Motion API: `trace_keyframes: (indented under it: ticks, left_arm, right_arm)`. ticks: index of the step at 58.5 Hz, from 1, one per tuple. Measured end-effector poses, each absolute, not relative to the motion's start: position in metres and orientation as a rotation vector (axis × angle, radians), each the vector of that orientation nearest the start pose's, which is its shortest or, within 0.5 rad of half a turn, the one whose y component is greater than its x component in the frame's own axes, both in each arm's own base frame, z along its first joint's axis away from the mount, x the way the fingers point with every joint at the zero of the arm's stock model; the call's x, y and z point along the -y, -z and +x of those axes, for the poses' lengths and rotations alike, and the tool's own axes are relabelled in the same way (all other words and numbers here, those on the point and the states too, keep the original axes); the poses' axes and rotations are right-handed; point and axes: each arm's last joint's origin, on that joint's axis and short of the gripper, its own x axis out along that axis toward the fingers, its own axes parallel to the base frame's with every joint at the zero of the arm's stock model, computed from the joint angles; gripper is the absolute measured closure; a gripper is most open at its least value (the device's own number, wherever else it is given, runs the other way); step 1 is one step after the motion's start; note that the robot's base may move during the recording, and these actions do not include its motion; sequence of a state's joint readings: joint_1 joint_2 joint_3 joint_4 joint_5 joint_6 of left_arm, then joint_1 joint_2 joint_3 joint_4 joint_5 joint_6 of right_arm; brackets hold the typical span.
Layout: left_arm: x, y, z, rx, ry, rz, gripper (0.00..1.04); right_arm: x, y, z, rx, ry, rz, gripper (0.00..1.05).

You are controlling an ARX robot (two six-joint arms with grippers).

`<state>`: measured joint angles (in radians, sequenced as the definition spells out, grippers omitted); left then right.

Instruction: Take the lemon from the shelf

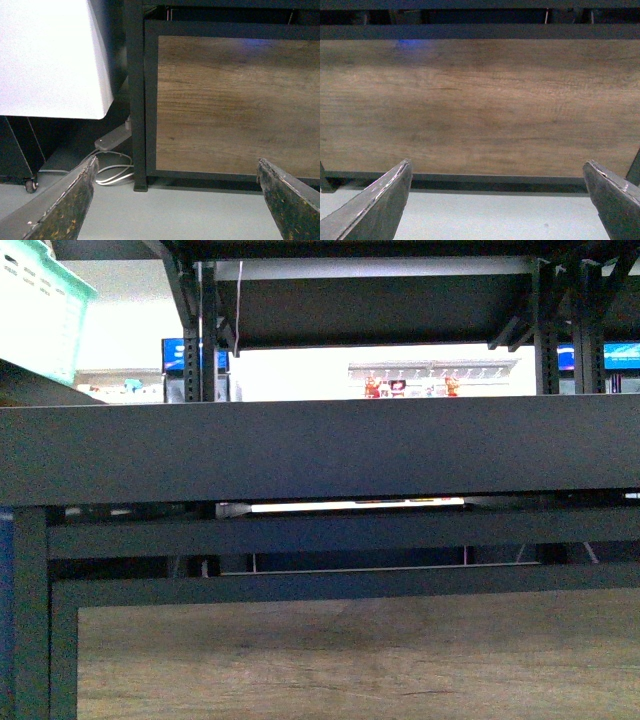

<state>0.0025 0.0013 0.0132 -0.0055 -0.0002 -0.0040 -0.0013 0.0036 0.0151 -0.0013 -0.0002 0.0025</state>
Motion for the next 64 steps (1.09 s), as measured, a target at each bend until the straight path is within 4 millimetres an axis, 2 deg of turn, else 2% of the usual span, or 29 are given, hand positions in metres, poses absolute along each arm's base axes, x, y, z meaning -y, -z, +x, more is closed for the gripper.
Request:
trace_keyframes:
  ticks: [64]
  left_arm:
    - [-0.0002,-0.1674,0.0970,0.006,-0.003,-0.004,0.08]
  right_arm:
    - [0.0001,-0.1681,0.0970,0.010,0.002,0.002,0.02]
